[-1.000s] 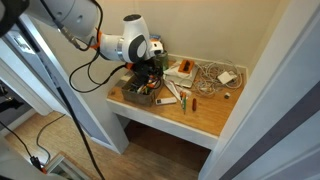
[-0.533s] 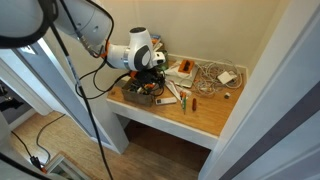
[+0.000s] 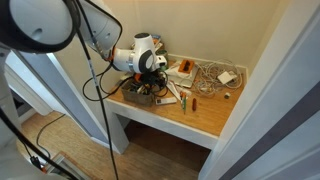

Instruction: Move the brown box to the right

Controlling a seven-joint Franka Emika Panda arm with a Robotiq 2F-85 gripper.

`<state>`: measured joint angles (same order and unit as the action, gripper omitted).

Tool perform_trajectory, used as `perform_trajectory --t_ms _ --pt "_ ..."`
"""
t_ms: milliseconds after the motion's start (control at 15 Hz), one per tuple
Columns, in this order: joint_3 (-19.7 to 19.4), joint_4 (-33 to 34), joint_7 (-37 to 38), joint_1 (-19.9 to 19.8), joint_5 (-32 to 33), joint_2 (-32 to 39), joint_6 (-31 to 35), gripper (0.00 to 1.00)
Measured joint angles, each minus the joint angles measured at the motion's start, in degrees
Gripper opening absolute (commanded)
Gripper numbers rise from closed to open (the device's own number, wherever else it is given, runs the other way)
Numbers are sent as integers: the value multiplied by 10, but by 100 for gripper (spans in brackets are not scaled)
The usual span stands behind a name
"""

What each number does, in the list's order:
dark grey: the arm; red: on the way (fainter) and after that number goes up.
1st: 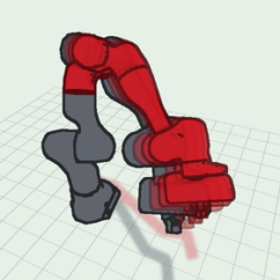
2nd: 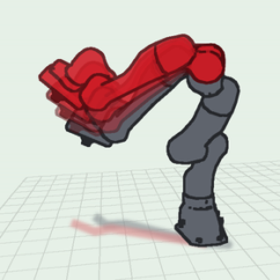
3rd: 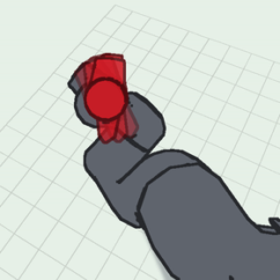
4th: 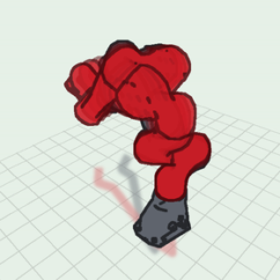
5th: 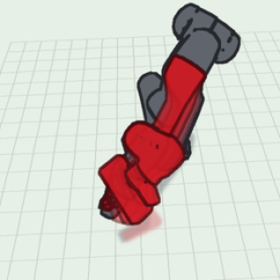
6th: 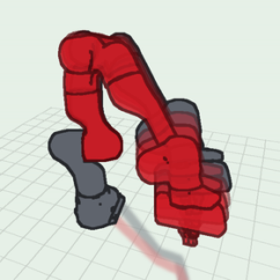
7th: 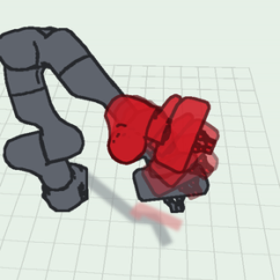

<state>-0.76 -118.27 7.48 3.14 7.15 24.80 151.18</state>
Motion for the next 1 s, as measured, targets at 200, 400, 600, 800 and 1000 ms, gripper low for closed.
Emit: perform_trajectory --t_ms 200,400,600,800,1000 --pt "0 21 -15 0 0 22 -2 63" --pt "0 37 -27 1 0 41 -6 30" --pt "1 50 -36 1 0 57 -10 10" --pt "2 60 -37 4 0 67 -14 1" --pt "2 65 -37 5 -1 68 -23 4"
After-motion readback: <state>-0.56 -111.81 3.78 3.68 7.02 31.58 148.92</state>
